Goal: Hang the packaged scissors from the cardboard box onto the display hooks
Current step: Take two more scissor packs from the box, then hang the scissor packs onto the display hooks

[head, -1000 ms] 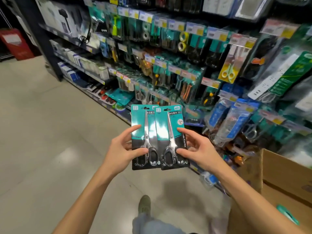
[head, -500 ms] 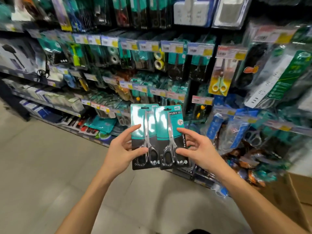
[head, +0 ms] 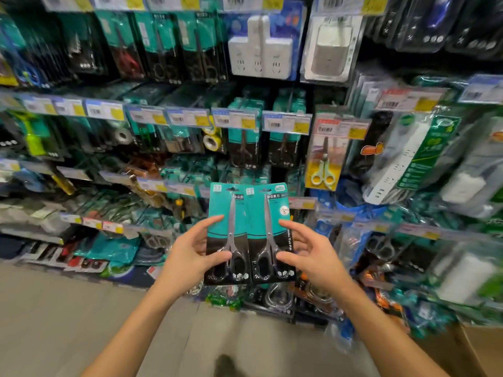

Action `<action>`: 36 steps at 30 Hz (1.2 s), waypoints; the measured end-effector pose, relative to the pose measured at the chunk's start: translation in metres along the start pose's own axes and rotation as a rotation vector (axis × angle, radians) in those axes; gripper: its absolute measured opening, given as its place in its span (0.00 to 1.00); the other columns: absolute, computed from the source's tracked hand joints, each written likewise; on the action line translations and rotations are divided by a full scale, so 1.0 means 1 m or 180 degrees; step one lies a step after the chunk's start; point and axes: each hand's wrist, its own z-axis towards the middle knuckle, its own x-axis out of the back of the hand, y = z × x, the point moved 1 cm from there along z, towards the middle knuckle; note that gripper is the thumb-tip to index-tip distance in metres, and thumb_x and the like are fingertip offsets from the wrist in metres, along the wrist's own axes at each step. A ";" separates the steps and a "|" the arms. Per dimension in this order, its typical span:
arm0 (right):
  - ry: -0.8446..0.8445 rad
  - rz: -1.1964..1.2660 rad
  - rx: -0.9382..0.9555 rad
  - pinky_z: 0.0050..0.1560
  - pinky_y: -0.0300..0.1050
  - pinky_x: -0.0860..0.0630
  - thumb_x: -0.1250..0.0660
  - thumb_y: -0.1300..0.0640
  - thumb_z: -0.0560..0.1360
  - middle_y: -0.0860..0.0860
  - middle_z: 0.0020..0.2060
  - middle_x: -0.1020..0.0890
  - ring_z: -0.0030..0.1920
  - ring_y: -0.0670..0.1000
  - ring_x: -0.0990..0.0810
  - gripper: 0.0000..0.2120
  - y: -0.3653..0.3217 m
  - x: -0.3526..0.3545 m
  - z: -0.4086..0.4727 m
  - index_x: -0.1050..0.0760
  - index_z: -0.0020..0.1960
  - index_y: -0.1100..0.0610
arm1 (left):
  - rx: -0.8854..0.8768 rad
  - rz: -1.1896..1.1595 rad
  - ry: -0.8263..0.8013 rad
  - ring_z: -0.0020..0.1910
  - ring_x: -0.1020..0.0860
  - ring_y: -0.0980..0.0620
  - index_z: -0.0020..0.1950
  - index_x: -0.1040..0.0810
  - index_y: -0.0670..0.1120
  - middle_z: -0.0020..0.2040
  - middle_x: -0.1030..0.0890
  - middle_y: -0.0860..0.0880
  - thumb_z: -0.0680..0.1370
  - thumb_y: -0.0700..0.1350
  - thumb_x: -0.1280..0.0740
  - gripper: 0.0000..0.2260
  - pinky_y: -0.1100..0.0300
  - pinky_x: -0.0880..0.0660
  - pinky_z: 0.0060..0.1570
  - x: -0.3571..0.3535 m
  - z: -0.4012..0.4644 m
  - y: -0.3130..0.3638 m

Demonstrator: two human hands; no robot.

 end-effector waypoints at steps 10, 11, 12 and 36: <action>0.0646 -0.0335 -0.0015 0.65 0.46 0.29 0.25 0.59 0.72 0.40 0.61 0.25 0.69 0.48 0.30 0.26 -0.014 0.029 0.087 0.27 0.64 0.39 | -0.0201 0.0319 -0.0207 0.66 0.33 0.61 0.63 0.28 0.67 0.68 0.29 0.60 0.70 0.43 0.23 0.29 0.61 0.34 0.66 0.031 0.121 -0.010; 0.0700 -0.0334 0.0009 0.65 0.45 0.29 0.26 0.59 0.72 0.36 0.61 0.27 0.69 0.48 0.30 0.26 -0.015 0.031 0.094 0.27 0.64 0.39 | -0.0199 0.0329 -0.0238 0.67 0.35 0.59 0.63 0.28 0.67 0.68 0.29 0.59 0.70 0.43 0.23 0.29 0.62 0.34 0.65 0.034 0.132 -0.012; 0.0771 -0.0313 0.0015 0.66 0.44 0.29 0.26 0.59 0.72 0.34 0.61 0.27 0.68 0.47 0.30 0.25 -0.016 0.032 0.100 0.27 0.64 0.38 | -0.0215 0.0336 -0.0289 0.69 0.35 0.58 0.63 0.28 0.68 0.68 0.29 0.59 0.69 0.43 0.23 0.29 0.62 0.34 0.65 0.037 0.142 -0.013; 0.1374 -0.0183 0.0372 0.58 0.25 0.31 0.25 0.58 0.67 0.27 0.57 0.23 0.61 0.32 0.26 0.26 -0.028 0.033 0.138 0.26 0.61 0.41 | -0.0209 0.0106 -0.0657 0.66 0.32 0.69 0.59 0.26 0.73 0.67 0.29 0.65 0.68 0.42 0.24 0.30 0.56 0.33 0.69 0.051 0.197 -0.016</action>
